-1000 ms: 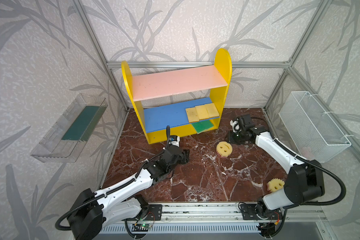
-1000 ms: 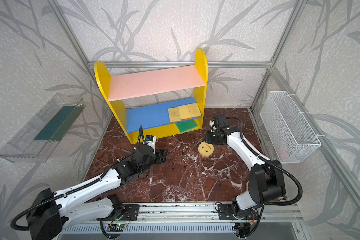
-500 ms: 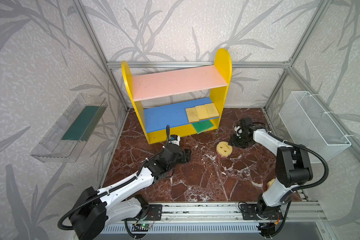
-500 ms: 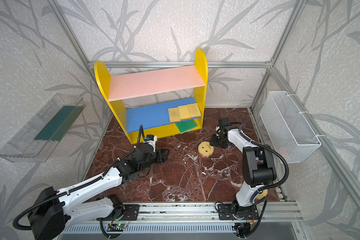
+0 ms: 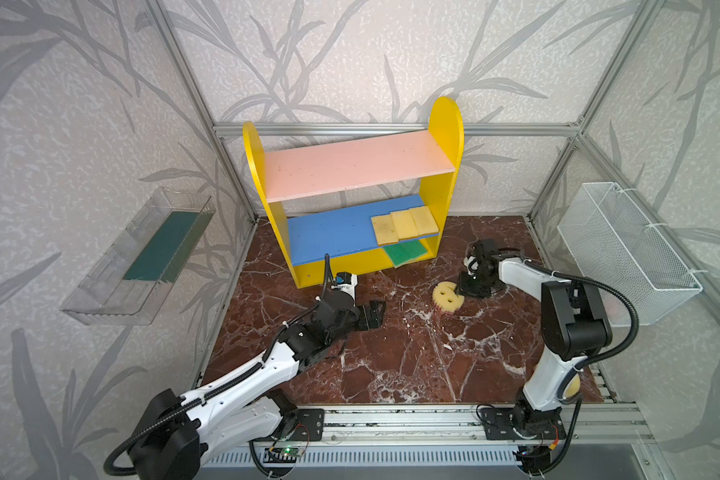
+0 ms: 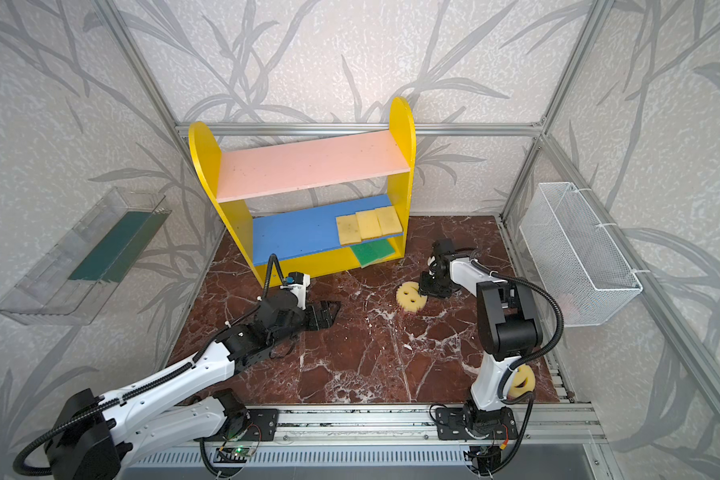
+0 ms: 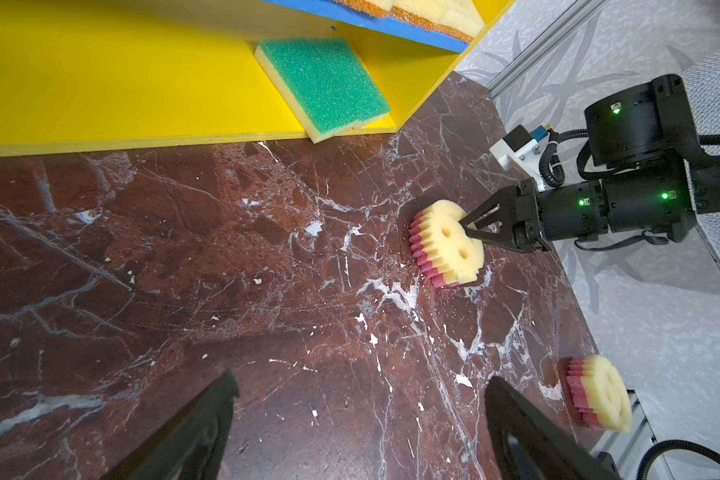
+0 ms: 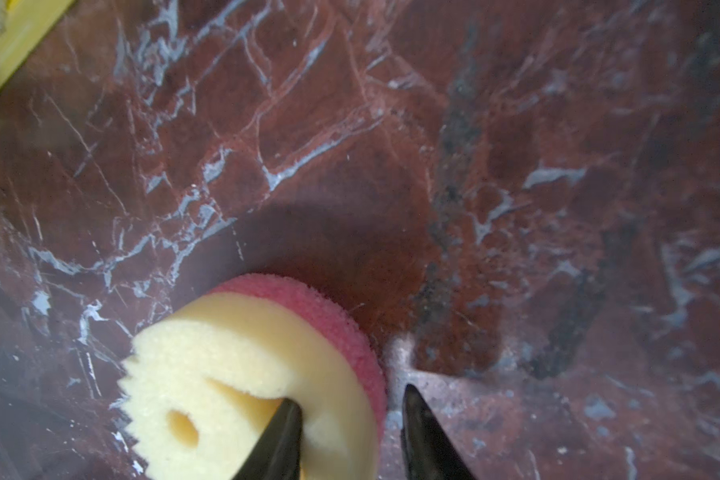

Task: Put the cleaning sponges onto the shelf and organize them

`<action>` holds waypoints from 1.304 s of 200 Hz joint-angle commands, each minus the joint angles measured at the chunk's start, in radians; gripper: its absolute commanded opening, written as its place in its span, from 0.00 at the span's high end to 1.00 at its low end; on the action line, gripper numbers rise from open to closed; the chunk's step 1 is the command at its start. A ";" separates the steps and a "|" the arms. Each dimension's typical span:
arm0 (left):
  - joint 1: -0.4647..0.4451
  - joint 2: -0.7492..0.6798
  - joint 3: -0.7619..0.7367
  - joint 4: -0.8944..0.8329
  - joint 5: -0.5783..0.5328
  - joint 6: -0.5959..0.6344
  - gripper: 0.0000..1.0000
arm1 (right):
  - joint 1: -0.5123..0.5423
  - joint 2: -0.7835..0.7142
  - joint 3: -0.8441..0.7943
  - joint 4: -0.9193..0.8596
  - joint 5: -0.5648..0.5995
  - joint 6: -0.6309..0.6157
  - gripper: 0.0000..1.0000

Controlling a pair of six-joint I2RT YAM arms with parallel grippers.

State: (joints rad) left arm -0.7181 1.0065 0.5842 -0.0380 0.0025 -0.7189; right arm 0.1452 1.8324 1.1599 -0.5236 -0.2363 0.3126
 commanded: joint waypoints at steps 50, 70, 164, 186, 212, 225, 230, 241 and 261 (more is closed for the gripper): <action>0.041 -0.014 0.015 0.056 0.142 -0.051 0.06 | 0.065 -0.133 0.022 -0.061 -0.001 0.006 0.69; 0.046 -0.013 0.043 0.059 0.164 -0.044 0.06 | 0.106 -0.207 0.051 -0.093 -0.006 0.009 0.69; 0.049 0.062 0.056 0.124 0.206 -0.037 0.07 | 0.117 -0.292 0.099 -0.166 0.107 -0.041 0.48; 0.050 0.058 0.023 0.147 0.208 -0.044 0.07 | 0.078 -0.237 0.085 -0.173 0.096 -0.054 0.48; 0.052 0.056 -0.004 0.154 0.205 -0.044 0.07 | 0.077 -0.149 0.089 -0.174 0.087 -0.056 0.46; 0.054 0.054 -0.021 0.166 0.203 -0.045 0.07 | 0.077 -0.104 0.079 -0.157 0.092 -0.053 0.45; 0.053 0.054 -0.028 0.168 0.204 -0.045 0.07 | 0.077 -0.090 0.077 -0.152 0.096 -0.051 0.45; 0.057 0.051 -0.043 0.174 0.202 -0.045 0.07 | 0.077 -0.060 0.075 -0.146 0.110 -0.052 0.44; 0.064 0.045 -0.067 0.185 0.200 -0.045 0.07 | 0.077 -0.022 0.075 -0.141 0.131 -0.052 0.46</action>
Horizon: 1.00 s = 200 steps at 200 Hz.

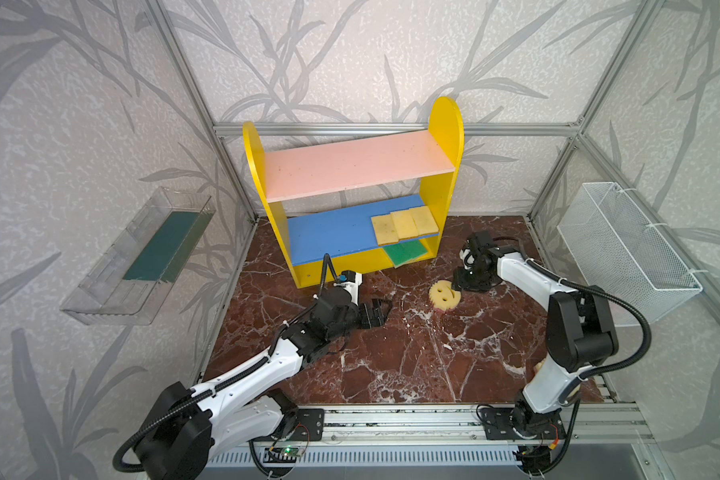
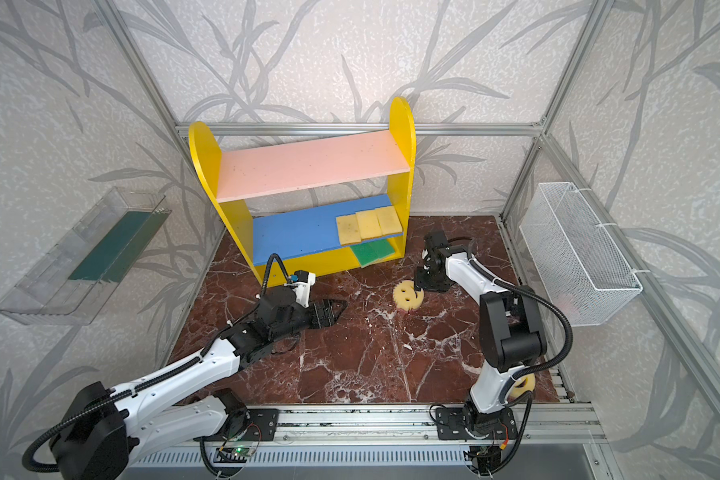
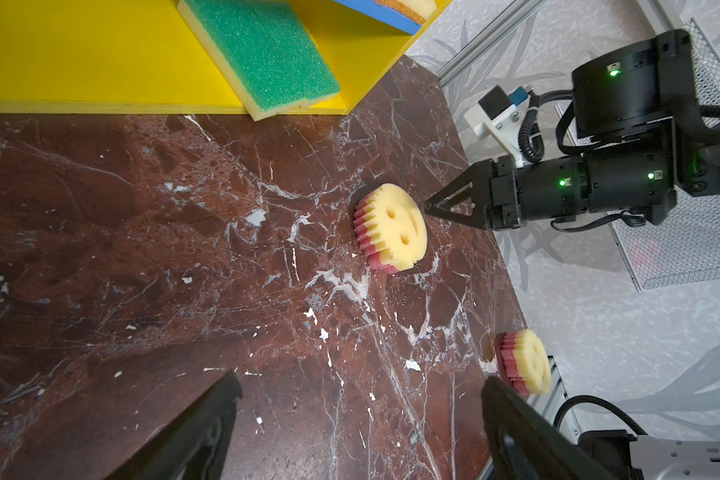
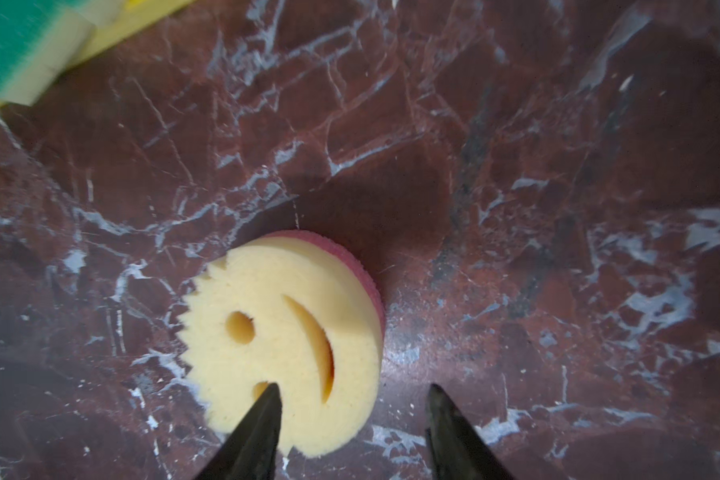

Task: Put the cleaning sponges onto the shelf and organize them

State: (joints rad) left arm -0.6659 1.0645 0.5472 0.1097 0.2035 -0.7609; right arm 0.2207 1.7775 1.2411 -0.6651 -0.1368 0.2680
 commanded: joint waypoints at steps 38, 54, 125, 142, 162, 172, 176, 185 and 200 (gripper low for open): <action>0.031 -0.011 -0.061 0.072 0.007 -0.012 0.07 | 0.002 0.076 0.000 0.009 0.052 -0.010 0.56; 0.037 -0.007 -0.069 0.082 0.013 -0.017 0.07 | 0.002 0.094 0.001 0.013 0.052 -0.008 0.58; 0.051 -0.059 -0.068 0.049 0.023 -0.030 0.08 | 0.024 0.023 -0.028 0.031 0.057 0.003 0.83; 0.050 -0.087 -0.067 0.028 0.022 -0.034 0.08 | 0.042 -0.032 -0.034 0.024 0.057 0.010 0.83; 0.051 -0.141 -0.058 -0.031 0.001 -0.028 0.08 | 0.075 -0.133 -0.028 0.007 0.055 0.016 0.83; 0.051 -0.171 -0.054 -0.059 -0.012 -0.025 0.08 | 0.094 -0.190 -0.024 0.001 0.055 0.022 0.83; 0.051 -0.179 -0.051 -0.070 -0.018 -0.025 0.08 | 0.103 -0.213 -0.020 0.000 0.055 0.025 0.83; 0.051 -0.201 -0.043 -0.093 -0.028 -0.022 0.08 | 0.124 -0.267 -0.011 -0.004 0.056 0.030 0.83; 0.052 -0.223 -0.027 -0.125 -0.036 -0.019 0.09 | 0.153 -0.351 0.011 0.001 0.058 0.042 0.84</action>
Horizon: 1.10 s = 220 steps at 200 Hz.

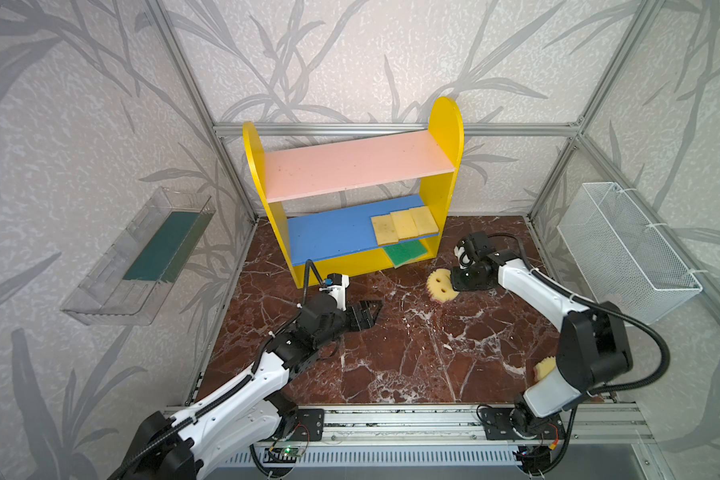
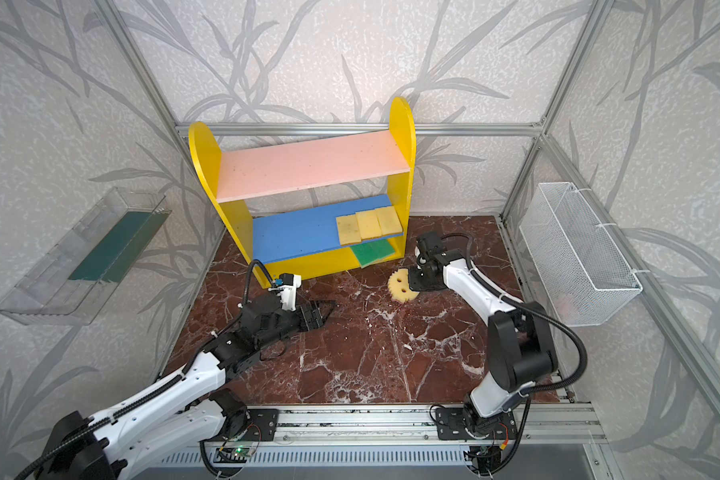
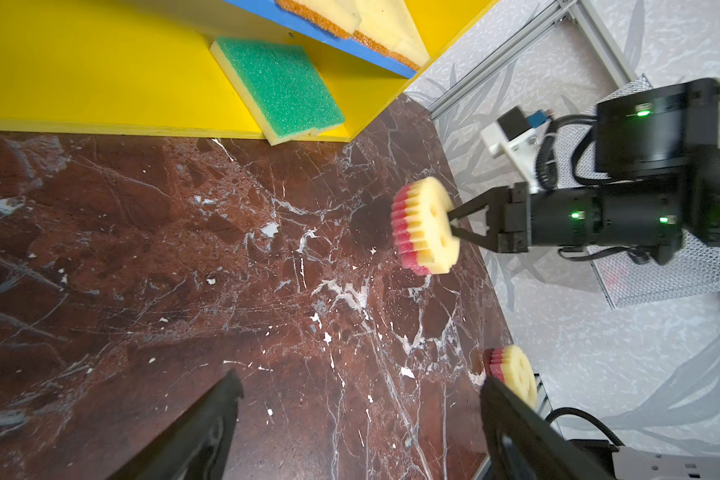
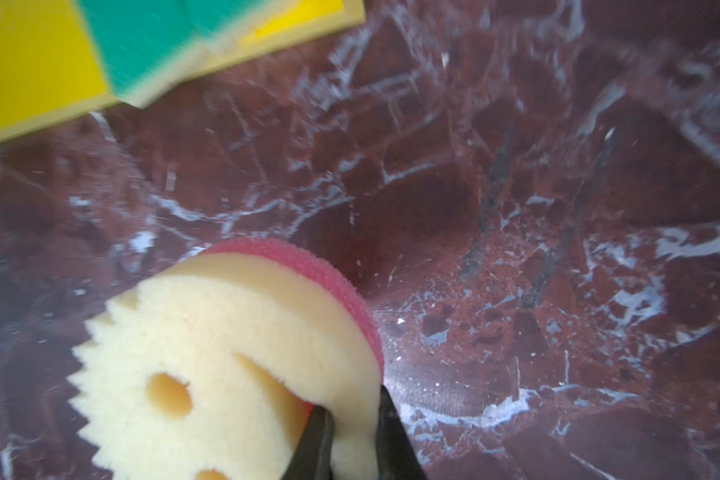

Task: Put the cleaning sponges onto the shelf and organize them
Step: 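Lift the smiley sponge with the right gripper up to the pink top shelf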

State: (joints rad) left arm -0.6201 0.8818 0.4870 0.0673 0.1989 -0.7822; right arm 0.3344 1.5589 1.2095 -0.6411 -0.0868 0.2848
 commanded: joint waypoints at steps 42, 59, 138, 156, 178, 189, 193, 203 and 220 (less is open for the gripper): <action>0.006 -0.070 0.053 -0.129 -0.043 0.011 0.09 | 0.103 -0.268 0.206 -0.030 0.033 0.023 0.84; 0.007 -0.077 0.059 -0.146 -0.045 0.020 0.09 | 0.123 -0.261 0.319 -0.043 0.034 0.011 0.84; 0.006 -0.073 0.060 -0.190 -0.081 0.088 0.11 | 0.155 0.006 0.870 0.036 0.034 -0.064 0.88; 0.005 -0.074 0.047 -0.181 -0.090 0.095 0.11 | 0.155 0.137 1.092 -0.034 0.038 -0.082 0.88; 0.006 -0.064 0.038 -0.164 -0.083 0.099 0.11 | 0.155 0.363 1.434 -0.178 0.055 -0.100 0.88; 0.005 -0.057 0.036 -0.155 -0.081 0.103 0.11 | 0.154 0.478 1.618 -0.245 0.068 -0.101 0.88; 0.004 -0.055 0.035 -0.152 -0.080 0.105 0.11 | 0.155 0.516 1.677 -0.266 0.072 -0.102 0.88; 0.005 -0.051 0.035 -0.149 -0.080 0.111 0.11 | 0.155 0.585 1.783 -0.292 0.090 -0.107 0.88; 0.006 -0.044 0.029 -0.140 -0.077 0.116 0.11 | 0.155 0.583 1.708 -0.233 0.123 -0.118 0.88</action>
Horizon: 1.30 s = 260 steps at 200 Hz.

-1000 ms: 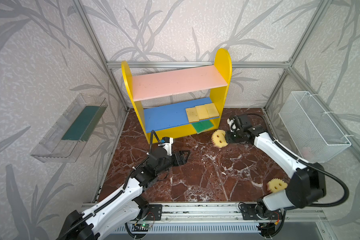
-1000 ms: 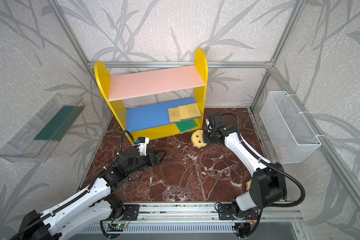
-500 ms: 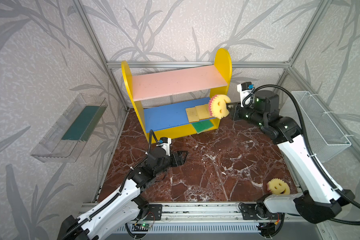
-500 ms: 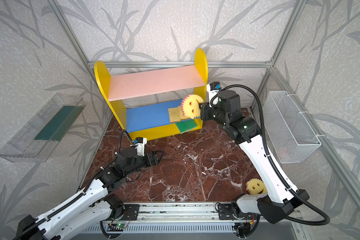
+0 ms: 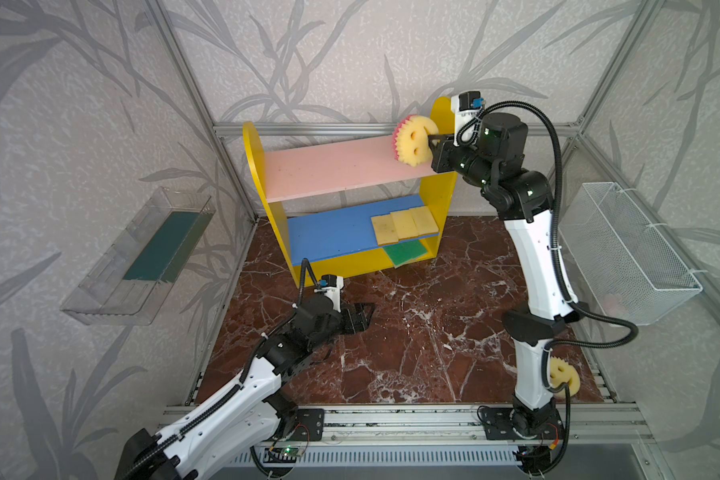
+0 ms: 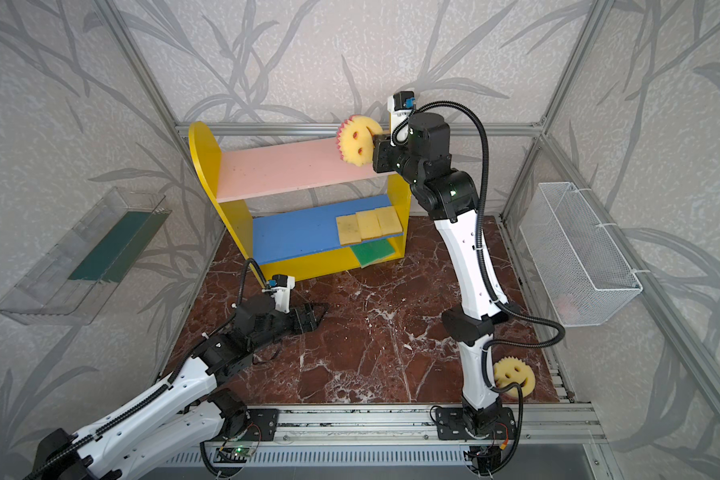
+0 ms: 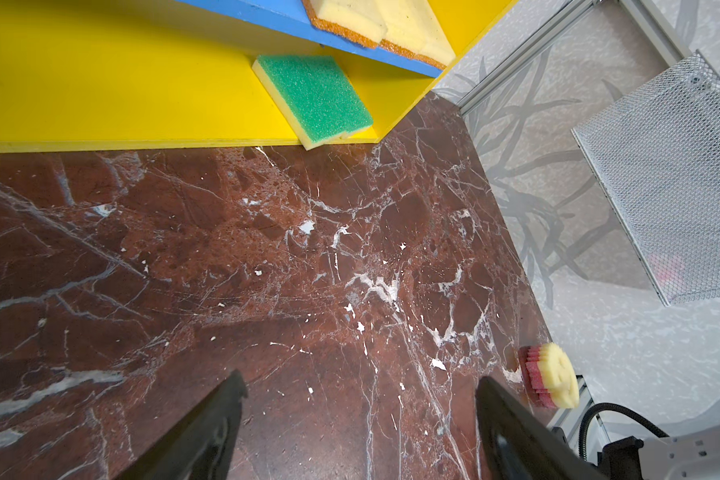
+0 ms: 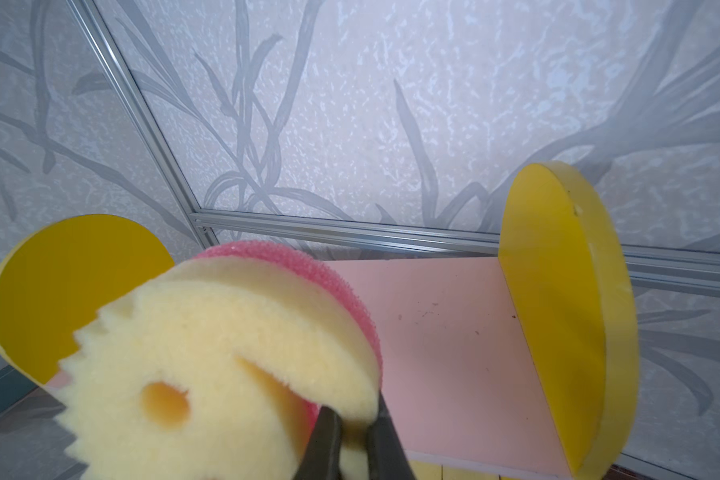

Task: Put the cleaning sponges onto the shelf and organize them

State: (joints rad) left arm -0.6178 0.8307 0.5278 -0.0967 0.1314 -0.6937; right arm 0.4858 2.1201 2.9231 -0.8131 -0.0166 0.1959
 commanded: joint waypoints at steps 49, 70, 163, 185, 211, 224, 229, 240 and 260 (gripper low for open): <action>0.003 0.016 -0.041 0.065 -0.003 0.017 0.11 | 0.002 0.021 -0.118 0.012 0.061 -0.032 0.82; 0.003 0.024 -0.043 0.073 0.001 0.014 0.11 | 0.003 0.087 -0.038 -0.038 0.071 -0.035 0.71; 0.004 0.003 -0.042 0.049 -0.005 0.008 0.11 | 0.000 0.087 -0.088 0.021 0.101 -0.026 0.33; 0.004 0.005 -0.039 0.049 -0.004 0.005 0.11 | 0.000 0.083 -0.089 0.032 0.101 -0.027 0.32; 0.004 0.006 -0.033 0.039 -0.003 0.001 0.11 | 0.000 0.079 -0.089 0.070 0.094 -0.021 0.25; 0.004 0.001 -0.032 0.033 0.000 -0.003 0.11 | 0.000 0.081 -0.088 0.095 0.097 -0.021 0.23; 0.004 -0.003 -0.030 0.030 0.000 -0.005 0.11 | -0.001 0.084 -0.087 0.103 0.099 -0.022 0.23; 0.004 -0.011 -0.028 0.015 -0.001 -0.006 0.11 | 0.000 0.090 -0.087 0.121 0.102 -0.022 0.23; 0.004 -0.042 -0.028 -0.018 -0.016 -0.003 0.11 | 0.000 0.106 -0.081 0.146 0.107 -0.020 0.23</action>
State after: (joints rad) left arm -0.6178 0.8307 0.4992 -0.0628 0.1322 -0.6922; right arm 0.4854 2.1948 2.8353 -0.7376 0.0727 0.1715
